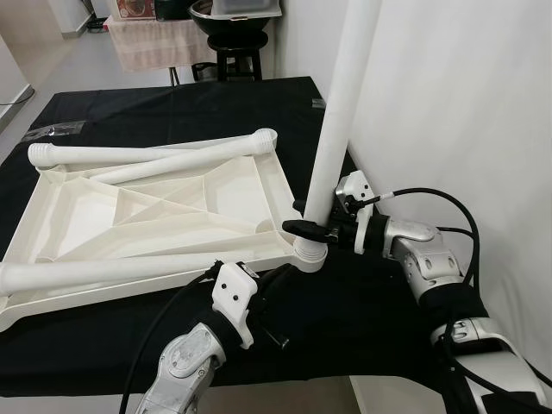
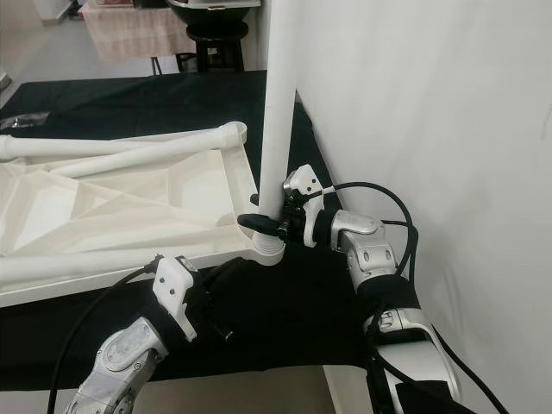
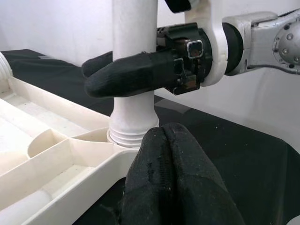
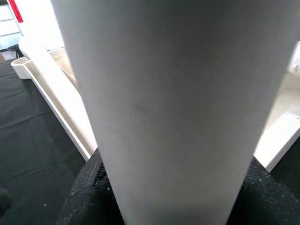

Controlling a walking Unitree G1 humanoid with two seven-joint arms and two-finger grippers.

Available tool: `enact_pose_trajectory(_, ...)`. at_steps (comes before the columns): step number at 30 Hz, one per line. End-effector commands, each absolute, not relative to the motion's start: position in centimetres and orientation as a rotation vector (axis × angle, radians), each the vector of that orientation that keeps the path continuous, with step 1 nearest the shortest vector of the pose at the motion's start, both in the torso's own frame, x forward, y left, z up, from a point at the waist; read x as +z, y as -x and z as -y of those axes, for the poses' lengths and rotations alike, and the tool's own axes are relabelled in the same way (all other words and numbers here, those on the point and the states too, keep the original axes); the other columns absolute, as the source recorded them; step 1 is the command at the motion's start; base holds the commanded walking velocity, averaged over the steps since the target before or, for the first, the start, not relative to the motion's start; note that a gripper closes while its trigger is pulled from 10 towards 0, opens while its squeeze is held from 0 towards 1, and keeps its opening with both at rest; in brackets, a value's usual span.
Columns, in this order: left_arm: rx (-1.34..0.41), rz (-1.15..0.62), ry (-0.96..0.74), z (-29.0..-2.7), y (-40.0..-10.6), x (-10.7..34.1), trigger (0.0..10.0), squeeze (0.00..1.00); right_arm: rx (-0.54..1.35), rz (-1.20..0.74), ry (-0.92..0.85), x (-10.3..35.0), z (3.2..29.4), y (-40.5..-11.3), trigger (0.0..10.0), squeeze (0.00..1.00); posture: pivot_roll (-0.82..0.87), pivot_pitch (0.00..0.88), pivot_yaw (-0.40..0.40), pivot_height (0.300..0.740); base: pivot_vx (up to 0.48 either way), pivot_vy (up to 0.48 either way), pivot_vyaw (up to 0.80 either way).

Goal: Building children table

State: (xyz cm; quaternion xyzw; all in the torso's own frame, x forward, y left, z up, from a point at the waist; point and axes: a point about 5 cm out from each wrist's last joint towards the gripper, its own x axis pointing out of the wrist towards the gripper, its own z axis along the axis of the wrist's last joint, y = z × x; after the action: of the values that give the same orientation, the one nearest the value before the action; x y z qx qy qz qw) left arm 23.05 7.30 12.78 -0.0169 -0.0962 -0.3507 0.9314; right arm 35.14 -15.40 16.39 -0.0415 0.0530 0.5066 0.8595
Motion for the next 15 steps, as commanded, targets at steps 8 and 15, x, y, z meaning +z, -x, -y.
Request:
enact_pose_trajectory(8, -0.717, 0.175, 0.039, -7.4, -22.8, 12.4, 10.0, 0.0, 0.561, -0.163, 0.177, 12.7, 16.5, -34.2, 0.0, 0.0, 0.0, 0.089, -0.029, 0.74, 0.0, 0.0, 0.0)
enact_pose_trajectory(15, -0.712, 0.17, 0.031, -7.5, -23.0, 12.3, 10.0, 0.0, 0.491, -0.166, 0.079, 11.3, 11.7, -31.0, 0.0, 0.0, 0.0, 0.075, -0.023, 0.74, 0.0, 0.0, 0.0)
